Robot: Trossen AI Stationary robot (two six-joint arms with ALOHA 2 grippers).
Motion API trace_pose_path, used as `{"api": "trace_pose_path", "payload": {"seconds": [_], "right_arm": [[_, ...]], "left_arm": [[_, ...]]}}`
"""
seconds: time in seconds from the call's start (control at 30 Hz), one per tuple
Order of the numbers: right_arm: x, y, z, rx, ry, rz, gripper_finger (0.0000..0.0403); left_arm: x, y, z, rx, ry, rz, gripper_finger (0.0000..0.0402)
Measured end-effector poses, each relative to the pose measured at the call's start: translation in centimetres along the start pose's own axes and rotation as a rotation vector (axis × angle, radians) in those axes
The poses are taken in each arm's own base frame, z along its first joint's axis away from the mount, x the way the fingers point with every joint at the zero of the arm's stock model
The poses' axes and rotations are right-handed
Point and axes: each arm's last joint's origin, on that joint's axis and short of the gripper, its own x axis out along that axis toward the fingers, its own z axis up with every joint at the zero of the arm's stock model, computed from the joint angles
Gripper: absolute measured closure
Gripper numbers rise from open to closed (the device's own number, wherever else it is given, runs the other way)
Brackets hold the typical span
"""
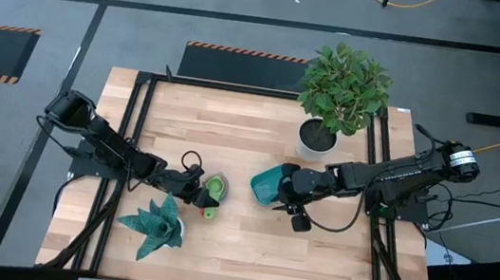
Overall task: Nest measuring cups in basket
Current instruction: Put the stacked measuring cups into the green bin
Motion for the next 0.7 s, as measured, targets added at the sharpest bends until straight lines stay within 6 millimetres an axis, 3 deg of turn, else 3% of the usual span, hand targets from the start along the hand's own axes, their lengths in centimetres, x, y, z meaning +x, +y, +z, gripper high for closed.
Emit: {"api": "trace_pose_path", "payload": {"seconds": [0.2, 0.7], "right_arm": [[0.0, 0.01, -0.01, 0.0, 0.0, 0.0, 0.0295], [0.0, 0.0, 0.0, 0.0, 0.0, 0.0, 0.0295]], "left_arm": [[0.0, 0.03, -0.04, 0.001, 0.012, 0.002, 0.0127], [0.0, 0.03, -0.04, 0.001, 0.015, 0.002, 0.017]]}}
